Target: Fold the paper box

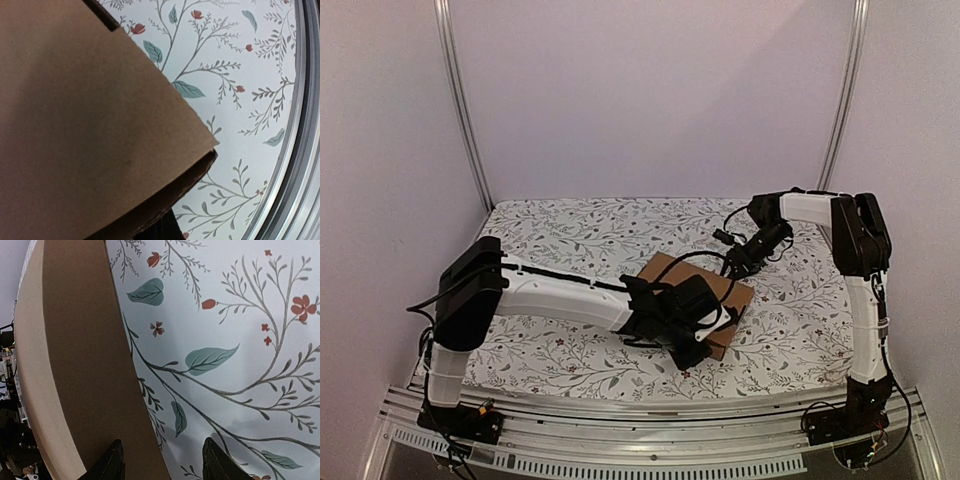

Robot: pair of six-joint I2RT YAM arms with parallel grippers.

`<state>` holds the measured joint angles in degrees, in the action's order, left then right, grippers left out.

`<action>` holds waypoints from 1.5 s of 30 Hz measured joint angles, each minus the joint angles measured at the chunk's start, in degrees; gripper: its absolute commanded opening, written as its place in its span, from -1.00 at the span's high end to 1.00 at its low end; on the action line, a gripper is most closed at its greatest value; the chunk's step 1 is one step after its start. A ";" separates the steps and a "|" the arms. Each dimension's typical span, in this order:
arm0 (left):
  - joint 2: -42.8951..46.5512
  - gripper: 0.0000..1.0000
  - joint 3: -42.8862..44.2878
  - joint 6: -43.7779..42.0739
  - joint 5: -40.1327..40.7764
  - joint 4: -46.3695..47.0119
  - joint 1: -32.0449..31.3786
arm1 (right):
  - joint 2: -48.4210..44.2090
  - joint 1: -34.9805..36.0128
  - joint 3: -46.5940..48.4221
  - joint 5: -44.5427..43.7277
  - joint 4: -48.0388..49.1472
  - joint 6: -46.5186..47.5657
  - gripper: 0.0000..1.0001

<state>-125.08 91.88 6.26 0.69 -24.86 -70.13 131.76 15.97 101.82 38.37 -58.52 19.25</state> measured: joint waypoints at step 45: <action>12.02 1.00 -21.86 -3.76 7.10 3.08 16.33 | 14.99 10.05 28.92 -11.32 -8.90 2.27 -0.08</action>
<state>-113.06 70.02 2.50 7.79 -21.78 -53.80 146.76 26.02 130.74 27.05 -67.42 21.52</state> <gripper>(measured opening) 0.008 0.542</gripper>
